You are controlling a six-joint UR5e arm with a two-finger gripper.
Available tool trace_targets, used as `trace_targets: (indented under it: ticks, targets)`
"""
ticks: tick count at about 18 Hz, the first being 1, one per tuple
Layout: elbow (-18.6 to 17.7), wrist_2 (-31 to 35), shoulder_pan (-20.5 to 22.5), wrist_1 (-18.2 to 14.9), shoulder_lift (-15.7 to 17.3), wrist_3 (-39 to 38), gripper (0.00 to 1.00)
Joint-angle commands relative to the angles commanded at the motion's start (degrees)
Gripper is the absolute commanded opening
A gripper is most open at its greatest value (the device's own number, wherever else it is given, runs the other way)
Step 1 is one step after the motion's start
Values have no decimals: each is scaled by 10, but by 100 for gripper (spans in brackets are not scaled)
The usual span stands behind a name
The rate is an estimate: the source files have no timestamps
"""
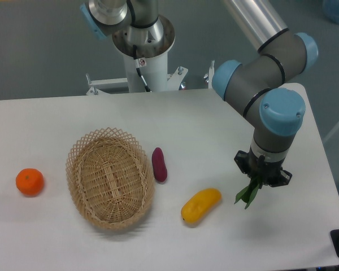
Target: Place the green vegetable on the table
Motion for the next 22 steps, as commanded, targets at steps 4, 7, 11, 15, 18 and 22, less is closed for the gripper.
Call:
trace_targets:
  ticks: [4,7,11,15,18,22]
  targets:
    - [-5,-4,0,4,3,-2,23]
    - [-44,-11,5,9,35,7,23]
    - [-122,-22,6,23,82,51,23]
    - [-269,-22,8,131,124,118,24]
    - [-330,-21,16,160,150,162,25]
    - [-366,-20,10,160,179,170,27]
